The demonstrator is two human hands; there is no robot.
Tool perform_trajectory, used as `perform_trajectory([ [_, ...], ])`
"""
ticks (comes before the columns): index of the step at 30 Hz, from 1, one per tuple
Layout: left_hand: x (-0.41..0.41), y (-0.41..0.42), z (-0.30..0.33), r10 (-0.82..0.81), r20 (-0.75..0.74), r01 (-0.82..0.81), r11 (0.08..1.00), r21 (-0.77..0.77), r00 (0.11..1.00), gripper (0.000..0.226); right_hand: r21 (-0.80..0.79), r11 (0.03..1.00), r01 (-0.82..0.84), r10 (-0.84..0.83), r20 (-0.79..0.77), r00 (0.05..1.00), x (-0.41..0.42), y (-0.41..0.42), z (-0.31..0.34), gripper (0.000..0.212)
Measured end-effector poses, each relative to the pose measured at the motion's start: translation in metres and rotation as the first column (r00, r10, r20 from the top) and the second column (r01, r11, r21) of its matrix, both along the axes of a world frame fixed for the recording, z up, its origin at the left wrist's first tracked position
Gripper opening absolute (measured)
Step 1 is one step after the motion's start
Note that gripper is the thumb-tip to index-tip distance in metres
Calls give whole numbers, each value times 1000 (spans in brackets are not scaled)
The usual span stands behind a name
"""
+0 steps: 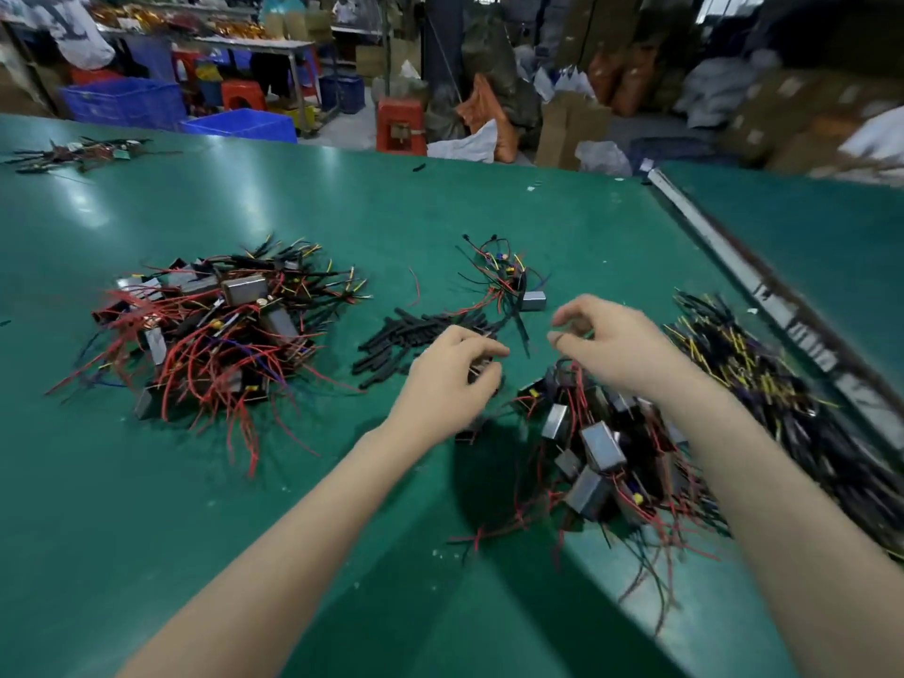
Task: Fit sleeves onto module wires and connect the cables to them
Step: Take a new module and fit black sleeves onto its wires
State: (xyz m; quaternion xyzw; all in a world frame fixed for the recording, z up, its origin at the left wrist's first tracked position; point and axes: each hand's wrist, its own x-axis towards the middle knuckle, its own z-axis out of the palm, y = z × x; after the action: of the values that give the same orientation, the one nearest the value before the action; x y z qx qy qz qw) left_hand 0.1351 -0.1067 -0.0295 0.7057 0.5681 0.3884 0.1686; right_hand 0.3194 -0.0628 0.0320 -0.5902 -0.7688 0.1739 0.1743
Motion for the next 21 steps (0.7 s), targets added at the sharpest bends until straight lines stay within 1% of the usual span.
perform_trajectory([
  [2, 13, 0, 2, -53, 14, 53, 998, -31, 999, 23, 2, 998, 69, -68, 138, 988, 24, 8, 2, 23],
  [4, 26, 4, 4, -72, -4, 72, 996, -61, 997, 23, -37, 994, 100, -84, 301, 950, 41, 11, -3, 32],
  [5, 33, 6, 3, -69, -7, 68, 995, -77, 998, 23, -70, 992, 101, -69, 363, 929, 47, 11, -8, 32],
  [6, 38, 7, 2, -61, -6, 60, 994, -94, 998, 24, -96, 991, 98, -54, 387, 920, 52, 11, -14, 28],
  [7, 44, 9, 1, -50, -3, 49, 992, -115, 999, 24, -109, 990, 93, -46, 375, 926, 56, 9, -19, 20],
  [9, 53, 11, -4, -34, 12, 36, 987, -158, 999, 23, -93, 993, 67, -37, 294, 955, 64, 6, -25, 5],
  [10, 57, 11, -5, -32, 22, 35, 985, -170, 999, 23, -74, 996, 49, -29, 251, 968, 67, 5, -27, 3],
  [12, 68, 11, -7, -24, 58, 34, 985, -168, 998, 24, -51, 999, 15, -8, 151, 988, 72, 2, -28, 1],
  [15, 84, 11, -5, -16, 142, 38, 987, -158, 990, 28, -27, 1000, -12, 10, -70, 997, 77, -7, -30, 9],
  [19, 95, 12, 1, -11, 195, 21, 998, -53, 981, 24, 105, 994, 3, 32, -327, 945, 84, -18, -24, 13],
  [20, 96, 10, 5, -35, 250, 49, 998, -48, 968, 25, 133, 991, 10, 45, -404, 914, 85, -20, -20, 13],
  [21, 98, 7, 10, -77, 347, 112, 990, -81, 935, 28, 150, 988, 25, 52, -483, 874, 86, -21, -16, 14],
])
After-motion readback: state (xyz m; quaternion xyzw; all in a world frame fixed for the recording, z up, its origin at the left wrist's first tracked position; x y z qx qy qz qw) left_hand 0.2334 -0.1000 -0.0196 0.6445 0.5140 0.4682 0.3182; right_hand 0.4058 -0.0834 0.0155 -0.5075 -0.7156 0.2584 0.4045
